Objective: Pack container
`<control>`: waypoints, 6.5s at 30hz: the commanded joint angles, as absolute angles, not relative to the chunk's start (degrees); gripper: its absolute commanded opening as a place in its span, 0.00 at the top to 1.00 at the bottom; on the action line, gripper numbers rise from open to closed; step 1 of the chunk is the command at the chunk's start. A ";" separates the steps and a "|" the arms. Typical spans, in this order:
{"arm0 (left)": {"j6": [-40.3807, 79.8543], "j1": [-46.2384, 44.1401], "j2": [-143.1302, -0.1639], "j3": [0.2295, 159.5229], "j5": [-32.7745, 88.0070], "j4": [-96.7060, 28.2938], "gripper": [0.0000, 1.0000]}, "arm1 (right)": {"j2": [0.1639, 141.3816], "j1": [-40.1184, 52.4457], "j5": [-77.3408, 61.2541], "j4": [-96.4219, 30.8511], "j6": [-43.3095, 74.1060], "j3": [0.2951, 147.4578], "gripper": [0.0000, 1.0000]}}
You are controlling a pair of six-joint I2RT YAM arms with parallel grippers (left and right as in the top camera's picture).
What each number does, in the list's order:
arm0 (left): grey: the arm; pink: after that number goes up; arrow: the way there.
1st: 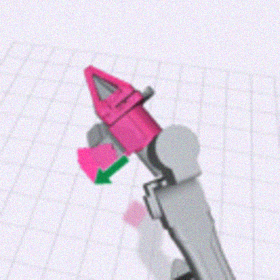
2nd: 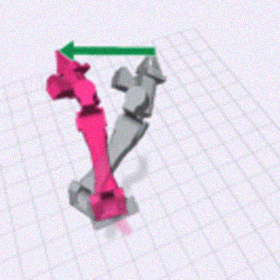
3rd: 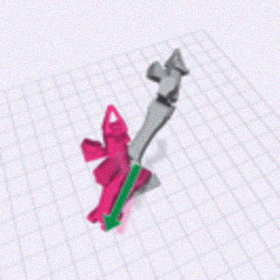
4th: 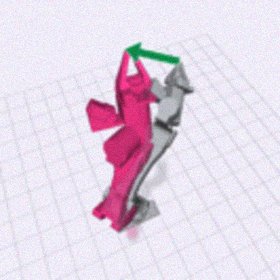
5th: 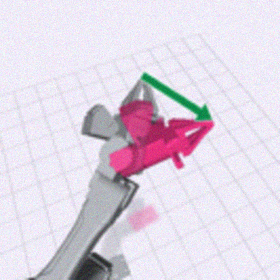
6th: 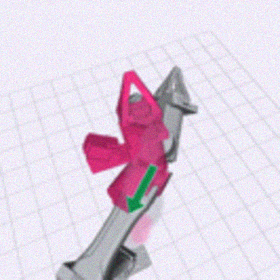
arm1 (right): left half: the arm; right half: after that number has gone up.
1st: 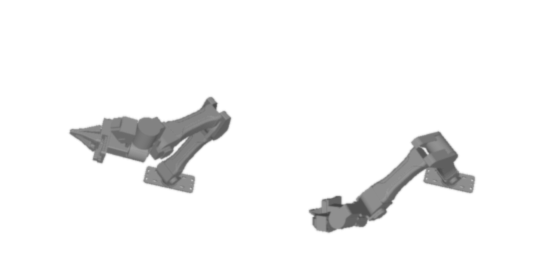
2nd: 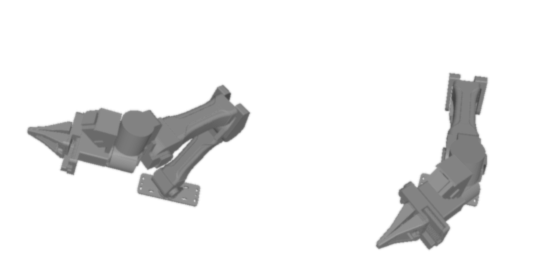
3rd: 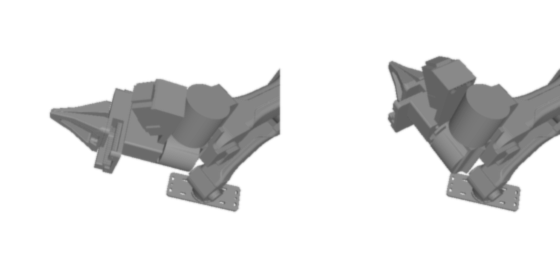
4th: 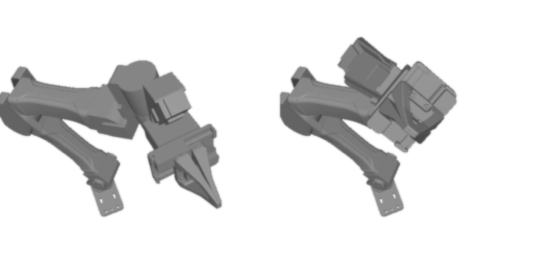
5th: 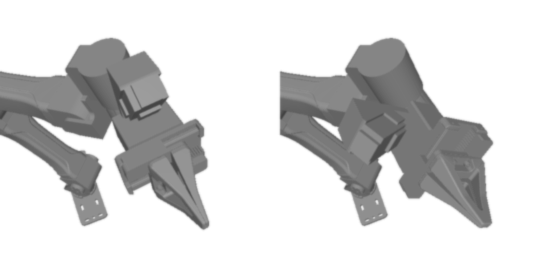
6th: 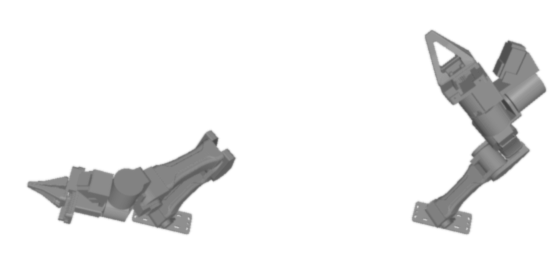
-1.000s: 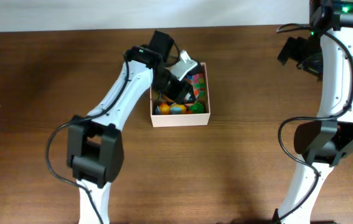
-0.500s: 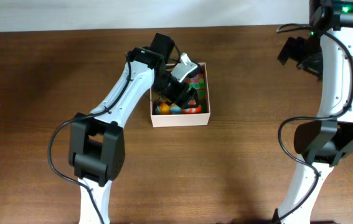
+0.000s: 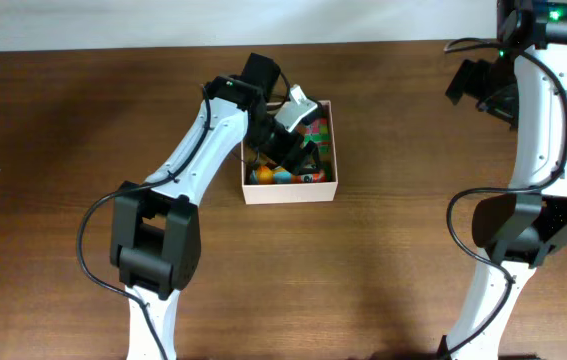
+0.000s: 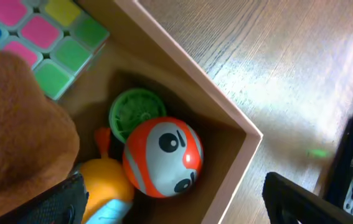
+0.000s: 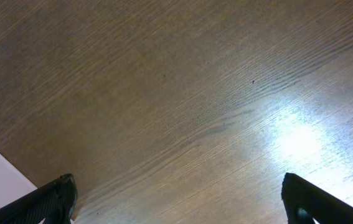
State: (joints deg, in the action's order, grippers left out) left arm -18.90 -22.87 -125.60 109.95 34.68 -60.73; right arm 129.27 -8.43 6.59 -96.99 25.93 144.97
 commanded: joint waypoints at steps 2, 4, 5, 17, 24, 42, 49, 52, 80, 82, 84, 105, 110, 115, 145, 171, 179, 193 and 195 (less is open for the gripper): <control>-18.72 -22.85 -125.45 113.80 36.21 -61.76 0.07 | 127.76 -8.27 6.87 -97.30 26.44 145.27 0.01; -18.74 -22.63 -125.45 115.81 35.94 -62.94 0.04 | 127.76 -8.27 6.87 -97.30 26.44 145.27 0.01; -18.72 -22.41 -125.45 117.27 35.51 -63.96 0.03 | 127.76 -8.27 6.87 -97.30 26.44 145.27 0.01; -11.03 -16.99 -125.34 145.16 14.83 -86.35 0.01 | 127.76 -8.27 6.87 -97.30 26.44 145.27 0.01; -3.49 -13.34 -124.73 156.20 4.73 -96.71 0.01 | 127.76 -8.27 6.87 -97.30 26.44 145.27 0.01; 4.43 -10.52 -102.67 128.86 -7.75 -96.66 0.01 | 127.76 -8.27 6.87 -97.30 26.44 145.27 0.01; 15.51 -10.76 -87.72 106.45 -11.81 -88.66 0.01 | 127.76 -8.27 6.87 -97.30 26.44 145.27 0.01; 16.53 -10.81 -79.13 95.07 -11.81 -79.83 0.01 | 127.76 -8.27 6.87 -97.30 26.44 145.27 0.01; 30.85 -10.81 -48.53 25.26 -29.56 -27.46 0.18 | 127.76 -8.27 6.87 -97.30 26.44 145.27 0.01; 31.48 -10.81 -48.21 25.26 -29.43 -27.42 0.18 | 127.76 -8.27 6.87 -97.30 26.44 145.27 0.01; 31.46 -10.81 -47.51 25.26 -29.47 -28.01 0.18 | 127.76 -8.27 6.87 -97.30 26.44 145.27 0.01; 34.30 -10.70 -46.74 23.53 -29.61 -32.60 0.01 | 127.76 -8.27 6.87 -97.30 26.44 145.27 0.01; 34.28 -10.70 -46.74 23.53 -29.61 -32.60 0.01 | 127.76 -8.27 6.87 -97.30 26.44 145.27 0.01; 34.30 -10.70 -46.74 23.53 -29.61 -32.60 0.01 | 127.76 -8.27 6.87 -97.30 26.44 145.27 0.01; -7.35 -7.33 -2.44 12.75 -2.26 -35.62 0.01 | 127.76 -8.27 6.87 -97.30 26.44 145.27 0.01; -7.01 -7.33 -0.27 10.20 -2.79 -44.69 0.01 | 127.76 -8.27 6.87 -97.30 26.44 145.27 0.01; -6.98 -7.33 -0.30 10.20 -2.74 -44.62 0.01 | 127.76 -8.27 6.87 -97.30 26.44 145.27 0.01; -6.98 -7.33 -0.30 10.20 -2.74 -44.62 0.01 | 127.76 -8.27 6.87 -97.30 26.44 145.27 0.01; -6.98 -7.33 -0.30 10.20 -2.74 -44.62 0.01 | 127.76 -8.27 6.87 -97.30 26.44 145.27 0.01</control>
State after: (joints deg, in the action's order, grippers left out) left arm -6.26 -7.66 -0.89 10.70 -3.18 -44.82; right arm 129.27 -8.43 6.57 -96.99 25.96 144.94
